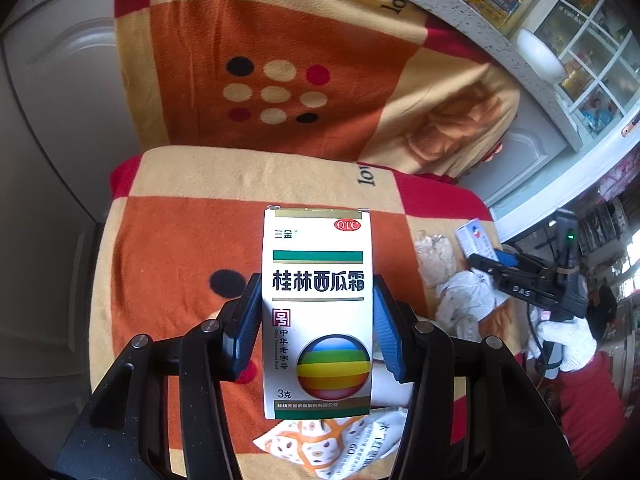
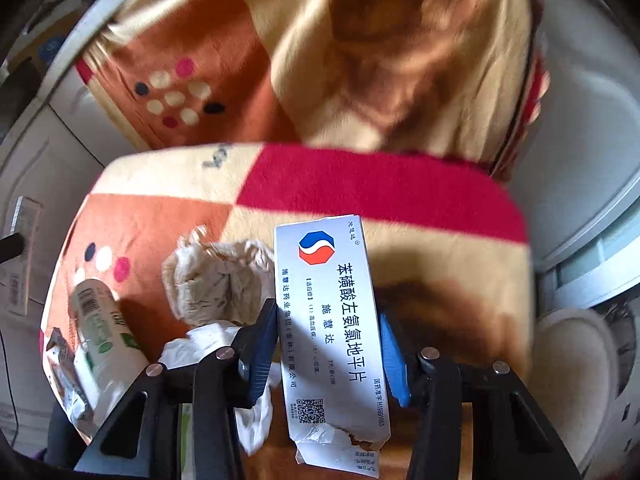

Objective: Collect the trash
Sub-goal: 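Carry both boxes over the white bin and open the right tool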

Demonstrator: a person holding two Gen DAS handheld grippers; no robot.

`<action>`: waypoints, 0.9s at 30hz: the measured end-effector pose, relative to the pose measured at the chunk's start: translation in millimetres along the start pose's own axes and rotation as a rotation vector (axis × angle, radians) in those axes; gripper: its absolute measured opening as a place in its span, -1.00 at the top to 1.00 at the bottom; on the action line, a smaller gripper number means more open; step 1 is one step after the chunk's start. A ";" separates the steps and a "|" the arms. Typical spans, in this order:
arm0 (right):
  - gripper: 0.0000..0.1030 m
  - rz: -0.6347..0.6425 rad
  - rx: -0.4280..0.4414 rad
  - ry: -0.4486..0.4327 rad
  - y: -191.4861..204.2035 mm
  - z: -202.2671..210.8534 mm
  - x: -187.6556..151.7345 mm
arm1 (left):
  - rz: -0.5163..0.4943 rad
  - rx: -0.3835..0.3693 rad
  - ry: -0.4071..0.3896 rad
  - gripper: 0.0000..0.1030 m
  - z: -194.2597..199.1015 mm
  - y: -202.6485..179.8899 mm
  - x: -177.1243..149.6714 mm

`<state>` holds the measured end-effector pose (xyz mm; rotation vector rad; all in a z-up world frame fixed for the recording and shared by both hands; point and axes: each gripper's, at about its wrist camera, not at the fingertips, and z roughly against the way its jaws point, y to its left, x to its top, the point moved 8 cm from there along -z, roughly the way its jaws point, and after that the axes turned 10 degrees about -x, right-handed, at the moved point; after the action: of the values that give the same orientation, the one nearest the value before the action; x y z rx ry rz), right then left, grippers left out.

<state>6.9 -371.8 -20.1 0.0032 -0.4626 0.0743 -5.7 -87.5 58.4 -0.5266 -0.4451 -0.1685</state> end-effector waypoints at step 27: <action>0.12 -0.272 -0.045 -0.136 -112.0 131.8 -97.2 | -0.336 -0.244 0.135 0.05 -86.6 -247.5 -30.6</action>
<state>-130.5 -493.0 56.0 0.0267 -0.5956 -0.2051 -67.3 -342.4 88.5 -0.6729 -0.3800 -0.5837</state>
